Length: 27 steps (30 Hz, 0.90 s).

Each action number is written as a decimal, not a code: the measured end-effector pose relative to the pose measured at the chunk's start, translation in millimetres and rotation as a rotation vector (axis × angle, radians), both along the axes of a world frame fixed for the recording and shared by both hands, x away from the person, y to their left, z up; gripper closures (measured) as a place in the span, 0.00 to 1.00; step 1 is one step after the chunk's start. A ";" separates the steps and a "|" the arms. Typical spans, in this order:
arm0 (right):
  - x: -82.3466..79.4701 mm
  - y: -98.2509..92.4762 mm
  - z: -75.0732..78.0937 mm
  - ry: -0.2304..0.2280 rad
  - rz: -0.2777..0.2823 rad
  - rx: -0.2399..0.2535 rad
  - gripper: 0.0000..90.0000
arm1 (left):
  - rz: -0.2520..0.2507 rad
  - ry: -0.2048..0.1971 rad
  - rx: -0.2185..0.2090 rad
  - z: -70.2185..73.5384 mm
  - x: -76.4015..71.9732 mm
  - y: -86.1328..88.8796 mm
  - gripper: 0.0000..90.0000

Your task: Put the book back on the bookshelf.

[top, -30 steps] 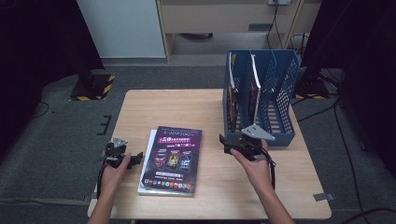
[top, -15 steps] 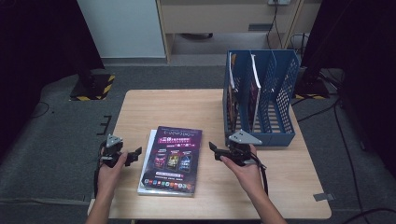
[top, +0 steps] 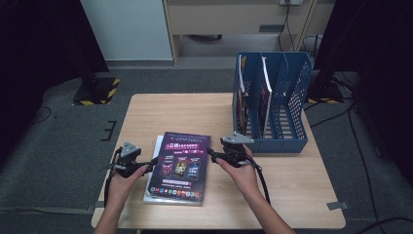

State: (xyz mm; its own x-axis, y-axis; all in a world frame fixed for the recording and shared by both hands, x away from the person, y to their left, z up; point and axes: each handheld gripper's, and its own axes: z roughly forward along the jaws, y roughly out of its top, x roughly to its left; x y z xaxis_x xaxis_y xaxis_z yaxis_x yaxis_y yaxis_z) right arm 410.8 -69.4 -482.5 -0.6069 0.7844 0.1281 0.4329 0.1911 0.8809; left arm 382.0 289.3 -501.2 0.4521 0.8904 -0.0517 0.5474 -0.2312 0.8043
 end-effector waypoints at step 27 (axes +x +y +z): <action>-16.2 3.9 -21.8 0.038 0.034 -0.079 0.42 | -0.128 0.061 0.036 -12.0 6.4 -32.0 0.37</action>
